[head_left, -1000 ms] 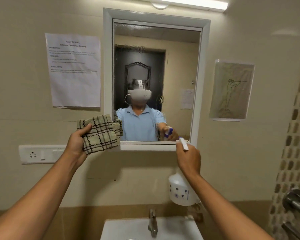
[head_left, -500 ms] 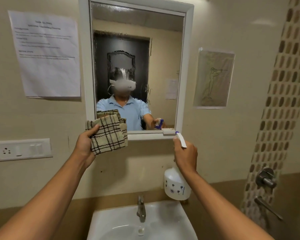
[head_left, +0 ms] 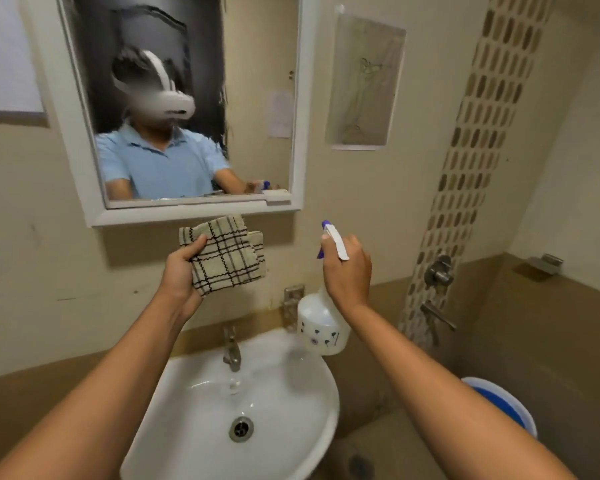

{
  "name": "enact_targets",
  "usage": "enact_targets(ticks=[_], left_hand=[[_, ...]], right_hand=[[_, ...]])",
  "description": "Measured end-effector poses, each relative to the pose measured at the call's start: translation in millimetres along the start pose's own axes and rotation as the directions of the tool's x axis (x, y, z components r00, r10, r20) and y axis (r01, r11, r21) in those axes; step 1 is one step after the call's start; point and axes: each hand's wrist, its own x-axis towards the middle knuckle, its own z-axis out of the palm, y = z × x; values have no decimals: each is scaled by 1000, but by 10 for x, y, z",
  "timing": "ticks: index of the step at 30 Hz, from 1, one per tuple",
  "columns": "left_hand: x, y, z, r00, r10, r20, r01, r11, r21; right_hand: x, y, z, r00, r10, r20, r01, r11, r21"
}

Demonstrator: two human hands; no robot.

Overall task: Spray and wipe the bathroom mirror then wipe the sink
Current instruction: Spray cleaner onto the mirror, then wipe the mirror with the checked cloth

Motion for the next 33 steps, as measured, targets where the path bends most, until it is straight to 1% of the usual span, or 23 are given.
enact_targets(ticks=[4, 9, 11, 19, 23, 29, 33], left_hand=[[3, -418, 262, 994, -101, 43, 102, 995, -2], [-3, -979, 677, 970, -211, 122, 209, 977, 29], [1, -1223, 846, 958, -253, 135, 251, 967, 34], [-126, -2207, 1596, 896, -408, 176, 400, 913, 83], [-267, -2749, 1911, 854, -487, 183, 472, 873, 122], [-521, -3393, 2316, 772, -596, 220, 567, 803, 186], [-724, -3763, 2523, 697, -675, 242, 627, 737, 251]], right_hand=[[-81, 279, -301, 1000, 19, -6, -19, 993, -115], [-184, 707, -749, 999, 37, -26, -41, 984, -173], [-240, 891, -953, 998, 43, -40, -51, 972, -229], [-548, 1708, -1929, 978, 159, -136, -200, 899, -390], [-759, 2117, -2333, 955, 223, -195, -291, 830, -476], [-1113, 2550, -2795, 900, 308, -309, -426, 773, -470], [-1404, 2807, -3061, 842, 373, -390, -527, 723, -446]])
